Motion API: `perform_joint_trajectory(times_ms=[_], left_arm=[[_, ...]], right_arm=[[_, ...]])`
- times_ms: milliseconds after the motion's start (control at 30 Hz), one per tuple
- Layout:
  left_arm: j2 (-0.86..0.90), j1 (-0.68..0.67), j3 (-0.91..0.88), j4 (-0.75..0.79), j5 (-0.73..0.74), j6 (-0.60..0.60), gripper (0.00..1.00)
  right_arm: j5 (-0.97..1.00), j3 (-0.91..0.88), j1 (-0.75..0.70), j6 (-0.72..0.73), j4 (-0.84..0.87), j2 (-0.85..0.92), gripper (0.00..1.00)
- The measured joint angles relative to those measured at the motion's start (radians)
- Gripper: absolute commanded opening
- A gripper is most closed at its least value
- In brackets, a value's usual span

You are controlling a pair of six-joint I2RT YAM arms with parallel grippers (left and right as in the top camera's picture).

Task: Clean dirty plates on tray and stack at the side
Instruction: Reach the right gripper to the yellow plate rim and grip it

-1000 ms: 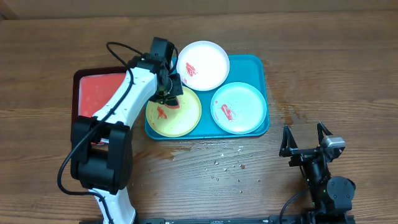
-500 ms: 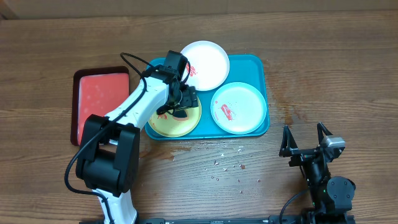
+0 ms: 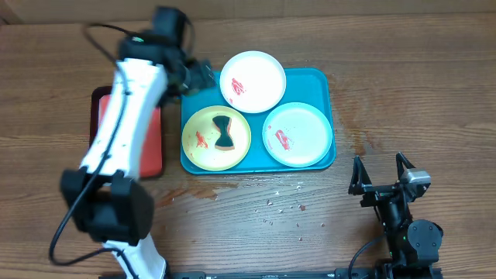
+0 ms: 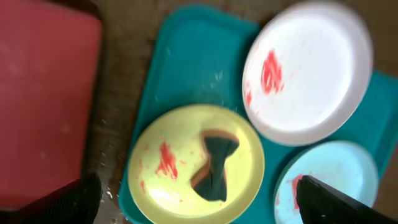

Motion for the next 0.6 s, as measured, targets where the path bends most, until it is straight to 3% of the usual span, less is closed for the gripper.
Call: perform_joint_trajectory(times_ms=[200,467,533,600], left_arm=[[-0.056,0.089,0.035,-0.023,-0.006,0.002,1.00],[-0.049,0.096,0.032,-0.063,-0.010,0.003,1.00],[-0.049,0.096,0.032,-0.063,-0.010,0.003,1.00],[-0.049,0.096,0.032,-0.063,-0.010,0.003,1.00]], right_arm=[[-0.043,0.000,0.000,0.054,0.196,0.002,1.00],[-0.134,0.003,0.000,0.126,0.951,0.001,1.00],[-0.127,0.027,0.000,0.097,1.017,-0.001,1.00],[-0.124,0.080,0.000,0.073,0.975,0.000,1.00]])
